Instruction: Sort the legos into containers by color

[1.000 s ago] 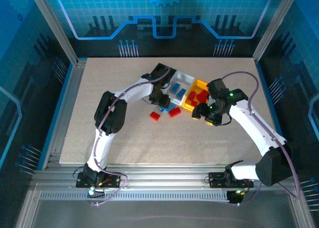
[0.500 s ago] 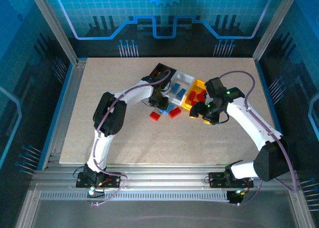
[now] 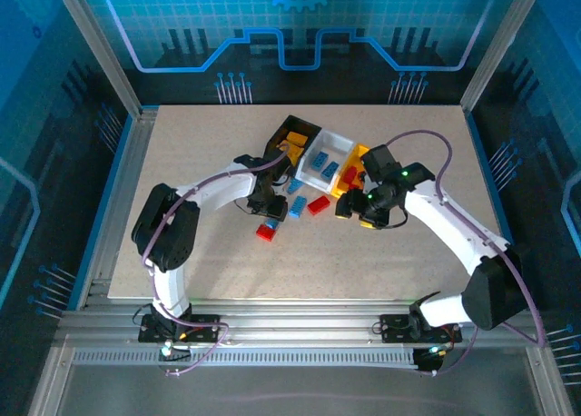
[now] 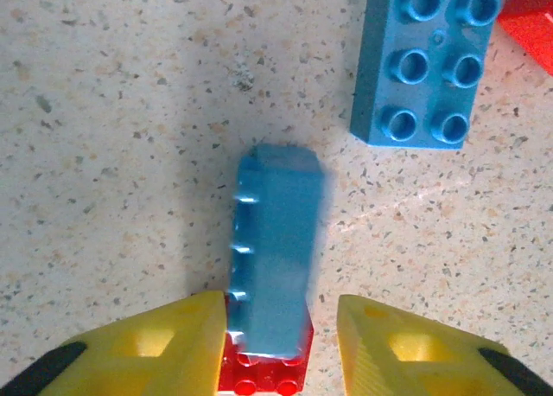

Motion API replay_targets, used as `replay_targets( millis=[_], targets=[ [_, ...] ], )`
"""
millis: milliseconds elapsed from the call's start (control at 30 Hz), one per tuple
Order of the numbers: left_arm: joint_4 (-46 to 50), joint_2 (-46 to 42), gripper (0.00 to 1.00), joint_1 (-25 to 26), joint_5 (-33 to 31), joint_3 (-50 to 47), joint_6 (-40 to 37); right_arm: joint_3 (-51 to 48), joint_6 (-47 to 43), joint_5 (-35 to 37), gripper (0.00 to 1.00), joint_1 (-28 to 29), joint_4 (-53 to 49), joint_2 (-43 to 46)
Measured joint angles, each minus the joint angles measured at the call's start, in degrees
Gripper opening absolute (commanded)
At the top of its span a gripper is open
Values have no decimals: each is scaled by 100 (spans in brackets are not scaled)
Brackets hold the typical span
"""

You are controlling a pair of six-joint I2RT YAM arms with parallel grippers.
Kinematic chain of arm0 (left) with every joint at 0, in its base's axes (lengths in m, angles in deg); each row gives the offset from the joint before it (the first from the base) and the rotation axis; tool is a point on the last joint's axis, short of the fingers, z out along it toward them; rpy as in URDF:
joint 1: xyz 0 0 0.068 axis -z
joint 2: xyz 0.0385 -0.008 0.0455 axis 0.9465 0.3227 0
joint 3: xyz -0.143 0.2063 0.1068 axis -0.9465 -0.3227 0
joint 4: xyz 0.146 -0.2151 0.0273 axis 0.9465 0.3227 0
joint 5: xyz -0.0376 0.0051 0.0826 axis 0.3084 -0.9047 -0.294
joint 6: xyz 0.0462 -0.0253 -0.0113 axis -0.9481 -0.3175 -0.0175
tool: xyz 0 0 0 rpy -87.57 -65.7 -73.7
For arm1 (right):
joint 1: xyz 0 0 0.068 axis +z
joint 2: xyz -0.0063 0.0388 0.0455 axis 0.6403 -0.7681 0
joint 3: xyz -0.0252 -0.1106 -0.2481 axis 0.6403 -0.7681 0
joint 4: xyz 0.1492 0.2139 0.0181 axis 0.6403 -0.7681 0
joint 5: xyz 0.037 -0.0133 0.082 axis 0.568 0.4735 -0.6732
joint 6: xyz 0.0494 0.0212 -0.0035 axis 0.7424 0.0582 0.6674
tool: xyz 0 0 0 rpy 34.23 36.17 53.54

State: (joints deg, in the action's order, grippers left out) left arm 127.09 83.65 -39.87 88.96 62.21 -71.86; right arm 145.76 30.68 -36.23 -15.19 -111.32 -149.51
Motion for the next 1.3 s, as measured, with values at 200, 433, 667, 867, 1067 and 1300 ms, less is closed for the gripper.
replay_targets(
  millis=[200, 433, 667, 867, 1067, 1300],
  targets=[
    [-44, 57, 48, 0, -85, 4, 52, -17, 22, 20, 68, 109, 39, -59],
    [-42, 273, 51, 0, -205, 7, 50, -37, 17, 103, 68, 120, 52, -55],
    [-42, 267, 56, -2, -461, 17, 44, -234, 17, 125, 68, 120, 70, -24],
    [-39, 236, 58, -24, -584, 42, -66, -354, 20, 122, 68, 120, 131, -24],
    [-48, 273, 58, -151, -629, 52, -94, -354, 17, 122, 68, 120, 160, -26],
    [-63, 678, 52, -229, -629, 79, -105, -352, 4, 122, 68, 120, 151, -26]
  ],
)
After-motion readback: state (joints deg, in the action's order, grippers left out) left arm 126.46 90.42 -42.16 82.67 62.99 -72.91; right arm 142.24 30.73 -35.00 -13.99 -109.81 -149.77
